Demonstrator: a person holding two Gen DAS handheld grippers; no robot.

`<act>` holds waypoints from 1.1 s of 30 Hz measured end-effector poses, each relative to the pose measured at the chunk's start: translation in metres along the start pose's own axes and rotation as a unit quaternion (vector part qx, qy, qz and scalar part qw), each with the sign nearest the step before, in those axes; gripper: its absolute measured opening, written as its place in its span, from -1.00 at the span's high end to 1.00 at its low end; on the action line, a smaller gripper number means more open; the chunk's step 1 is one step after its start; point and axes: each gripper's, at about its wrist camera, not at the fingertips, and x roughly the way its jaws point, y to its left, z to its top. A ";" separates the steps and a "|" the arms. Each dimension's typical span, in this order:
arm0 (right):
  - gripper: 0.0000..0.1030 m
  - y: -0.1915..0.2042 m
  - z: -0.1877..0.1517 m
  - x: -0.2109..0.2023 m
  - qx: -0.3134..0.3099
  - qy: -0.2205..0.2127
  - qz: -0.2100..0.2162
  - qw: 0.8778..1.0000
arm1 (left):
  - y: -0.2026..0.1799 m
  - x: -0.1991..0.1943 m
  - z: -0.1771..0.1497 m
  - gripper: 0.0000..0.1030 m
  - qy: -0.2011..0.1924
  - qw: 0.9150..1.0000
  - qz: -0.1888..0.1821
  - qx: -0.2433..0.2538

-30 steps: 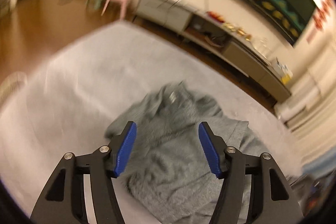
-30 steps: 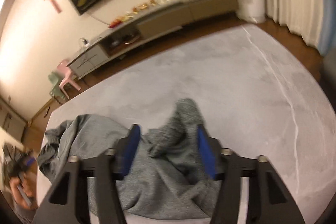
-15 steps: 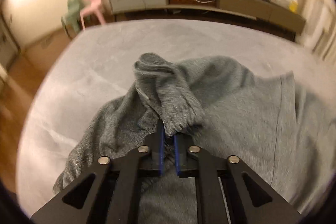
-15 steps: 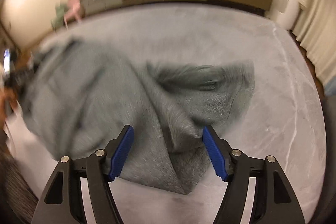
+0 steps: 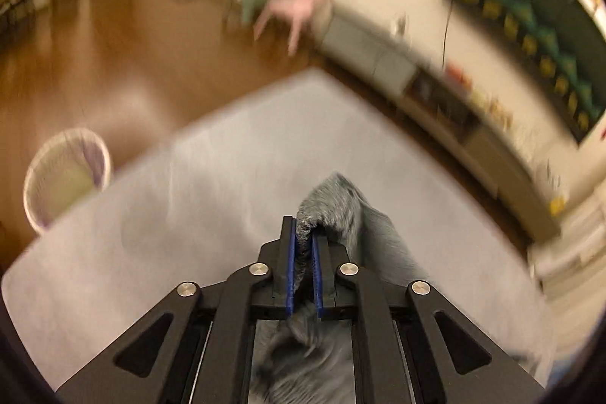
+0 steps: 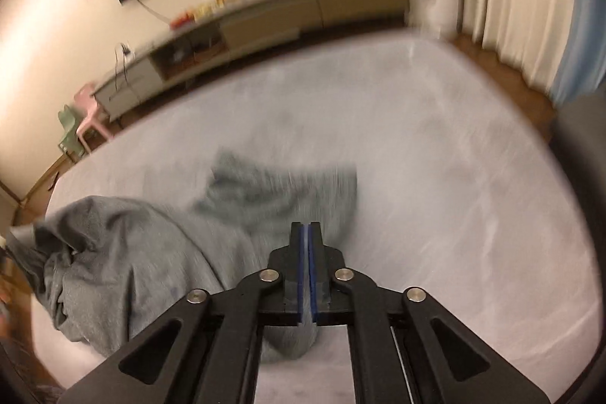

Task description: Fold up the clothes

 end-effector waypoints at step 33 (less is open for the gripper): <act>-0.07 -0.089 0.066 0.060 0.163 -0.033 0.029 0.986 | -0.150 -0.008 -0.060 -0.54 0.014 0.979 -0.032 0.202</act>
